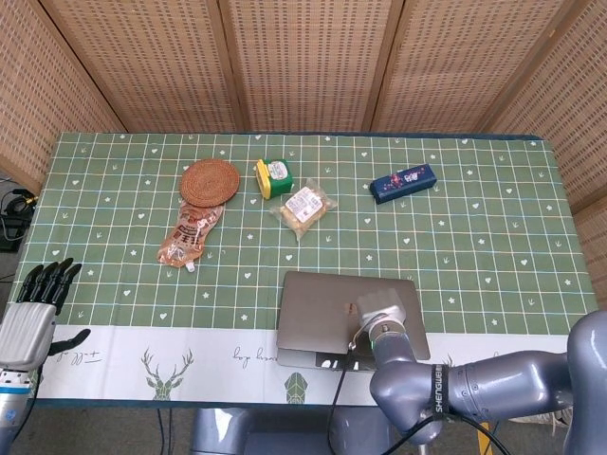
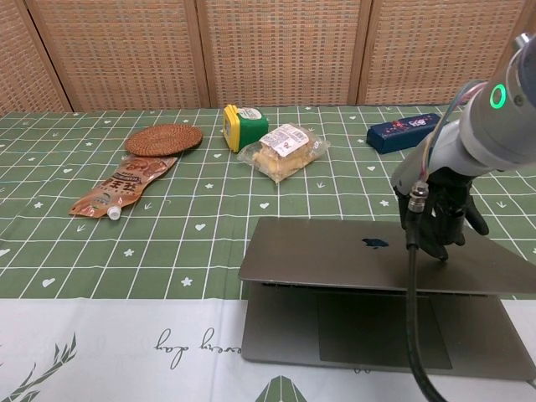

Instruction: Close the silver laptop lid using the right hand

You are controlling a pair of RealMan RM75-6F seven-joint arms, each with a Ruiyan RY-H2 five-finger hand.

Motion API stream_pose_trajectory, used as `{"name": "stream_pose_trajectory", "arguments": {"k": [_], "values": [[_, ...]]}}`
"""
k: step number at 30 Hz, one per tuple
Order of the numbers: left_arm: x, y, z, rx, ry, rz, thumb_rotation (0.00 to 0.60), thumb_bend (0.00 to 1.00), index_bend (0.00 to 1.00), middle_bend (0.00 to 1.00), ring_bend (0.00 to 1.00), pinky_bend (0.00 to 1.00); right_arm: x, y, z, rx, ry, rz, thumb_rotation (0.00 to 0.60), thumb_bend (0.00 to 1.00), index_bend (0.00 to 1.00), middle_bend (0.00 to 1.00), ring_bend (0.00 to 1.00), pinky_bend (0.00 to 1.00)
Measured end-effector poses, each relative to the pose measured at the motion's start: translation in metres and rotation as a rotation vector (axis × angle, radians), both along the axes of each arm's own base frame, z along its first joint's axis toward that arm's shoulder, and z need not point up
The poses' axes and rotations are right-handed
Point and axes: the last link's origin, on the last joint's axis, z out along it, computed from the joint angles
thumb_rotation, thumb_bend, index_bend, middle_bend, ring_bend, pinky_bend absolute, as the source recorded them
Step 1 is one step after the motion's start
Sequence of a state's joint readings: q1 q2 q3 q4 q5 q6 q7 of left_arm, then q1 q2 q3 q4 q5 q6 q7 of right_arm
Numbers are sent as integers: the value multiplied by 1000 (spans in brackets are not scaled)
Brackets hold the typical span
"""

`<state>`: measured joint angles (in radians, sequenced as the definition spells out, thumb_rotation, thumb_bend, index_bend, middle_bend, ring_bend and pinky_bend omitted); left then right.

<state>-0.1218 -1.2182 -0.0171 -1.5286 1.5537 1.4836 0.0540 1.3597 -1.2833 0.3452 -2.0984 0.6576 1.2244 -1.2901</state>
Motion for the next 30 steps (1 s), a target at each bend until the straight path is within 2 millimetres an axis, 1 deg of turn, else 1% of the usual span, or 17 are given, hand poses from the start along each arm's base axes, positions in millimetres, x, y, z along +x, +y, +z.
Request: {"name": "stream_pose_trajectory", "arguments": {"k": [15,30], "values": [[0,1,0,-1,1,2,600,139,0,0,0,0,-14,0,-17,29,12,-21,600,1000,636,494,417,465],[0,-1,0,2,3,-3,600,139,0,0,0,0,-25,3,-28,49,23,-27,600,998,622,477,400,446]]}}
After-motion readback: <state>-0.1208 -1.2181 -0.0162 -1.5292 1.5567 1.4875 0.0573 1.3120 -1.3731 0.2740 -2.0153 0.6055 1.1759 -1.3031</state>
